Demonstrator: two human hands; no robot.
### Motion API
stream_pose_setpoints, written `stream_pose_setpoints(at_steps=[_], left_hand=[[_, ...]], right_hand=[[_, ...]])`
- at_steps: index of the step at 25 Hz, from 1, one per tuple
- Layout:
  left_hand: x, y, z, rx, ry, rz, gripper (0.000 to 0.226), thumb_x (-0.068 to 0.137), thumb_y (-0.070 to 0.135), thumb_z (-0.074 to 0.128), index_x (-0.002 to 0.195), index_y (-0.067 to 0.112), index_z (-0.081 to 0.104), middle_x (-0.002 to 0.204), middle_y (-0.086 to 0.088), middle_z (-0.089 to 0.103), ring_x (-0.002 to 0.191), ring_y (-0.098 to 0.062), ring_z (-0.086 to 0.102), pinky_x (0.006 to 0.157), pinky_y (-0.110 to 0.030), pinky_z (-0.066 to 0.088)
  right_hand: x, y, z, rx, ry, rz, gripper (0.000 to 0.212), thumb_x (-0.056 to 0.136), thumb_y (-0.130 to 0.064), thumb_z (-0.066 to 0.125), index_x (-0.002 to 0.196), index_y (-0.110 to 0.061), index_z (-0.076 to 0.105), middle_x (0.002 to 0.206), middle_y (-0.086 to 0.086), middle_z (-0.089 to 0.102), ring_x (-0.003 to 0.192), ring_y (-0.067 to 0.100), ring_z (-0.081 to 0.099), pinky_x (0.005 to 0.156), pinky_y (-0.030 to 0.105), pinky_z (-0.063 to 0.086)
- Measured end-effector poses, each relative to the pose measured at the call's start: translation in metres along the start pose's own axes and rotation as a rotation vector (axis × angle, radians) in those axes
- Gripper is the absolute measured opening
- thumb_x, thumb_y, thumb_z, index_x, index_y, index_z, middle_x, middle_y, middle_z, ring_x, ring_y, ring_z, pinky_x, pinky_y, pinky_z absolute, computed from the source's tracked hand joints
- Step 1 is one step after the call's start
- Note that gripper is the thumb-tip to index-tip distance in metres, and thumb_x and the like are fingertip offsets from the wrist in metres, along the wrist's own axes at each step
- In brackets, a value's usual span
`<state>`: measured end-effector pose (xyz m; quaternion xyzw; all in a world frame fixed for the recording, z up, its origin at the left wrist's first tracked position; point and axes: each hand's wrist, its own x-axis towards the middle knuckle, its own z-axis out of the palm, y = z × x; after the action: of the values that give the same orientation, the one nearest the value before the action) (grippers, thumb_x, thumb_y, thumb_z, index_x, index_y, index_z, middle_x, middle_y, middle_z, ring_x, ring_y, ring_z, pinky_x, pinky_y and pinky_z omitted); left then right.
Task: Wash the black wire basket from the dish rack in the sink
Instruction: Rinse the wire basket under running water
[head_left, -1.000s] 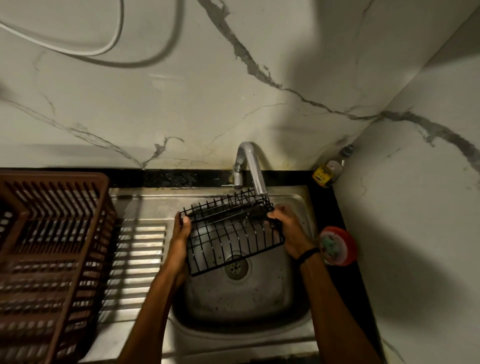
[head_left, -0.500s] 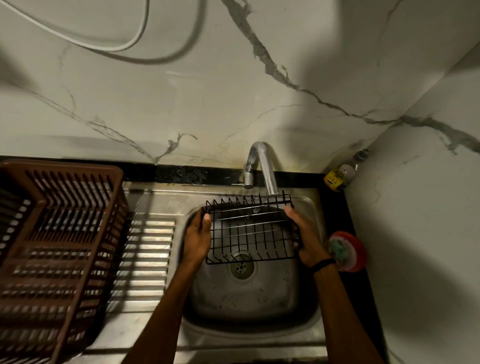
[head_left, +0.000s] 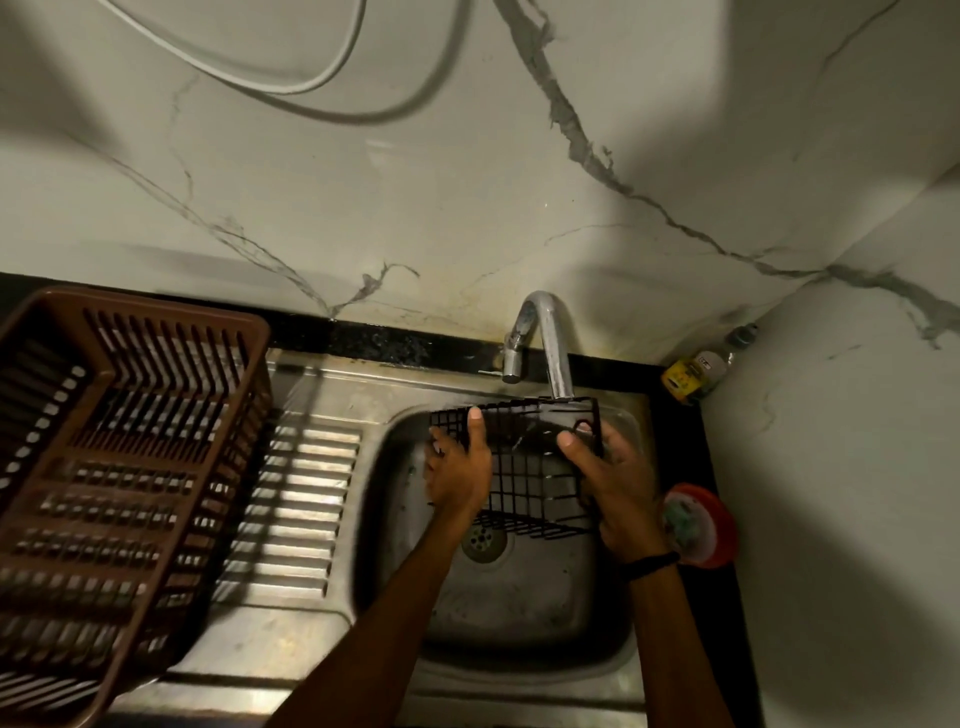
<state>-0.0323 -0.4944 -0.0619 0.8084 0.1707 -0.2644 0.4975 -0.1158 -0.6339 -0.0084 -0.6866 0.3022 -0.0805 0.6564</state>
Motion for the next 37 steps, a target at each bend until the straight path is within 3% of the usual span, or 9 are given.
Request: stream_pose_setpoints(at_steps=[2, 5, 8, 13, 16, 18, 22, 29, 37], left_hand=[[0.020, -0.025, 0.013, -0.204, -0.122, -0.014, 0.112, 0.073, 0.101, 0.016, 0.157, 0.029, 0.033, 0.159, -0.012, 0.040, 0.146, -0.035, 0.038, 0.119, -0.060, 0.027], [-0.035, -0.002, -0.019, -0.535, -0.316, -0.075, 0.076, 0.091, 0.084, 0.026, 0.126, 0.031, 0.069, 0.122, -0.002, 0.073, 0.117, -0.022, 0.066, 0.100, -0.045, 0.051], [-0.067, -0.002, -0.047, -0.599, -0.293, -0.127, 0.055, 0.101, 0.065, 0.027, 0.103, 0.032, 0.071, 0.086, 0.009, 0.076, 0.088, -0.010, 0.068, 0.070, -0.030, 0.051], [-0.091, -0.017, -0.062, -0.426, -0.092, -0.079, 0.108, 0.068, 0.087, 0.065, 0.149, 0.018, 0.043, 0.143, -0.007, 0.057, 0.128, -0.027, 0.056, 0.108, -0.051, 0.045], [-0.083, -0.023, -0.069, -0.439, -0.114, -0.103, 0.134, 0.047, 0.081, 0.084, 0.147, 0.005, 0.039, 0.136, -0.017, 0.060, 0.118, -0.035, 0.063, 0.102, -0.053, 0.051], [-0.070, -0.028, -0.076, -0.399, -0.139, -0.131, 0.118, 0.048, 0.069, 0.090, 0.138, 0.005, 0.052, 0.118, -0.014, 0.070, 0.105, -0.028, 0.070, 0.089, -0.044, 0.059], [-0.068, -0.038, -0.083, -0.172, -0.084, -0.054, 0.031, 0.080, 0.036, 0.081, 0.099, 0.018, 0.063, 0.091, -0.001, 0.071, 0.089, -0.021, 0.067, 0.069, -0.028, 0.053], [-0.049, -0.077, -0.110, -0.341, -0.264, -0.132, 0.043, 0.083, 0.044, 0.070, 0.102, 0.006, 0.074, 0.096, -0.022, 0.075, 0.082, -0.035, 0.069, 0.073, -0.040, 0.052], [-0.028, -0.087, -0.106, -0.314, -0.348, -0.189, 0.044, 0.100, 0.043, 0.045, 0.126, 0.012, 0.061, 0.108, -0.019, 0.076, 0.092, -0.036, 0.071, 0.075, -0.037, 0.047]], right_hand=[[-0.014, -0.010, 0.012, -0.077, -0.001, -0.047, 0.032, 0.081, -0.029, 0.079, 0.111, -0.027, 0.069, 0.107, -0.005, 0.074, 0.100, 0.011, 0.070, 0.086, 0.037, 0.058], [-0.038, -0.018, 0.030, -0.153, -0.048, -0.110, 0.032, 0.082, -0.021, 0.078, 0.112, -0.026, 0.067, 0.104, -0.009, 0.073, 0.095, 0.004, 0.069, 0.076, 0.023, 0.058], [-0.056, -0.013, 0.048, -0.268, -0.077, -0.083, 0.035, 0.084, -0.033, 0.076, 0.115, -0.035, 0.062, 0.102, -0.019, 0.069, 0.096, -0.007, 0.064, 0.076, 0.019, 0.054], [-0.099, 0.001, 0.097, -0.508, -0.079, -0.162, 0.023, 0.096, -0.029, 0.060, 0.112, -0.043, 0.053, 0.087, -0.016, 0.065, 0.075, -0.008, 0.061, 0.064, 0.007, 0.046], [-0.116, 0.009, 0.114, -0.661, -0.097, -0.230, 0.033, 0.094, -0.027, 0.062, 0.126, -0.026, 0.054, 0.091, -0.013, 0.066, 0.075, -0.001, 0.062, 0.069, 0.012, 0.052], [-0.118, 0.006, 0.112, -0.605, -0.194, -0.197, 0.030, 0.094, -0.026, 0.063, 0.122, -0.022, 0.055, 0.093, -0.015, 0.064, 0.078, -0.001, 0.061, 0.072, 0.013, 0.053], [-0.107, -0.009, 0.077, -0.598, -0.412, -0.206, 0.012, 0.098, -0.020, 0.057, 0.099, -0.015, 0.068, 0.085, -0.007, 0.067, 0.071, 0.004, 0.063, 0.068, 0.018, 0.055], [0.010, 0.001, 0.015, -0.544, 0.133, 0.024, 0.028, 0.091, -0.046, 0.062, 0.079, -0.021, 0.062, 0.075, 0.001, 0.065, 0.074, 0.018, 0.064, 0.070, 0.035, 0.054], [0.114, 0.019, 0.050, -0.769, 0.019, -0.032, 0.085, 0.063, -0.079, 0.069, 0.126, -0.025, 0.051, 0.107, -0.008, 0.052, 0.091, 0.009, 0.055, 0.058, 0.009, 0.035]])
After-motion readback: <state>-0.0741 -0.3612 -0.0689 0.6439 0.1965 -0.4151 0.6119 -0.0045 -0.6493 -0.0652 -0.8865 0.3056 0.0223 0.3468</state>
